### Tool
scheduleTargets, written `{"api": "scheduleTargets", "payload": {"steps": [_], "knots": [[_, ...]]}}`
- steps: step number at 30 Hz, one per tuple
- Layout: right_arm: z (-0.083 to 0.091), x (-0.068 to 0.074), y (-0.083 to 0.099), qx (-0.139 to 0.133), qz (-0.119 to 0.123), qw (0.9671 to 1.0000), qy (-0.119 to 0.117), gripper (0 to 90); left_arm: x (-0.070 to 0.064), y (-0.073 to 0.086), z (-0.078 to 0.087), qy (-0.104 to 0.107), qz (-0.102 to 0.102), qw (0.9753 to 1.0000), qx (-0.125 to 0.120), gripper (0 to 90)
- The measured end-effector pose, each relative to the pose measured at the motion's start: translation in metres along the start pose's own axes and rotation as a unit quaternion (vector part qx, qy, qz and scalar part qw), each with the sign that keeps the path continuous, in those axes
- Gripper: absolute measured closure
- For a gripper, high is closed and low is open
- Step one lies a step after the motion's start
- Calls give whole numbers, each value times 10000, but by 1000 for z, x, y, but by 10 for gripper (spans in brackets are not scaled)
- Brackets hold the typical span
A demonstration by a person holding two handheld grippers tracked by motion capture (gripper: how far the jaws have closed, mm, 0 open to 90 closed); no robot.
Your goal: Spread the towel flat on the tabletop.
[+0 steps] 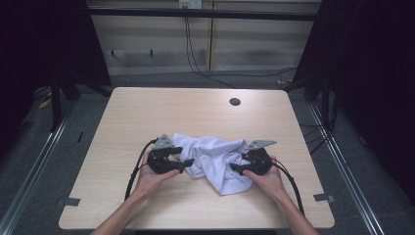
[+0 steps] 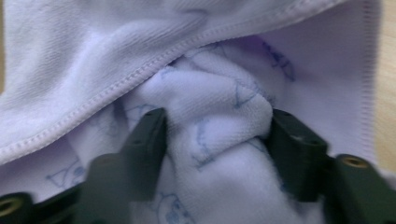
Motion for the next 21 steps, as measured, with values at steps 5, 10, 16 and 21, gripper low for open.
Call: {"api": "scheduleTargets", "payload": {"steps": [5, 10, 16, 21], "knots": [[2, 7, 2, -26, 3, 9997, -224, 566, 2, 14, -13, 140, -73, 9988, 462, 449], [3, 18, 1, 19, 112, 9994, -322, 596, -1, 29, -4, 254, -185, 9971, 696, 753], [-1, 25, -1, -46, 186, 9989, -418, 492, -26, 46, 29, 526, -46, 9949, 857, 709], [15, 40, -3, -102, 315, 9970, -695, 401, -47, 48, 68, 937, 111, 9935, 640, 595]]}}
Point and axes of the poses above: each handheld gripper's, and its own axes: z roughly backward along the jaws, y roughly out of its underside, x roughly to its left, the point moved 1 cm from there along -z, roughly forward along the jaws, and after that the axes turned 9 degrees about -x, right-handed, at the moved point
